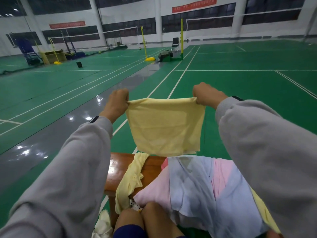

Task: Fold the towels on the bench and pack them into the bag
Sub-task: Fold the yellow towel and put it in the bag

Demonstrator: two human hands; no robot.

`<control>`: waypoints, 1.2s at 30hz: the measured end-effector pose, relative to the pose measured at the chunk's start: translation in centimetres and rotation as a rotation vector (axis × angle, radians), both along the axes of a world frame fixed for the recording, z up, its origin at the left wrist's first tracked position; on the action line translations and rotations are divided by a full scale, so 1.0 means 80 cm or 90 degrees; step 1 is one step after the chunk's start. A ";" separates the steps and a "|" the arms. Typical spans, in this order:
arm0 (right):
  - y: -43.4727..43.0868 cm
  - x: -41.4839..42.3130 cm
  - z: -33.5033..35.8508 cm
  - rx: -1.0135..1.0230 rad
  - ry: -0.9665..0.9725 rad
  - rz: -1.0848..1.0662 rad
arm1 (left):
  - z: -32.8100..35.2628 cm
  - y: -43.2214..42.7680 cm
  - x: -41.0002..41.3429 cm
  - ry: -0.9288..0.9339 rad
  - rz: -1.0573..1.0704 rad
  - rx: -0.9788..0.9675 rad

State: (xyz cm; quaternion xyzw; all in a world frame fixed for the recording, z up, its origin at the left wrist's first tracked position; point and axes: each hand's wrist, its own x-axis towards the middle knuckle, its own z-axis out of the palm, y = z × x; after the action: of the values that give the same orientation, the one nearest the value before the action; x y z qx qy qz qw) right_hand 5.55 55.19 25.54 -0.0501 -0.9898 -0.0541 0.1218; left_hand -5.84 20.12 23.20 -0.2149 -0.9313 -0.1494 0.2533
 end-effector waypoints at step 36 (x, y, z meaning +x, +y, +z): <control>0.039 -0.024 -0.060 -1.153 0.115 -0.132 | -0.041 0.016 0.002 -0.438 -0.031 0.796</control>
State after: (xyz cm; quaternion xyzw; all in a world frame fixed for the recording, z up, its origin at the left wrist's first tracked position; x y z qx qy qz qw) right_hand 3.63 58.31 20.75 -0.2193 -0.6315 0.7359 0.1072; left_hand -5.67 21.42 19.92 0.0095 -0.6933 -0.7203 0.0174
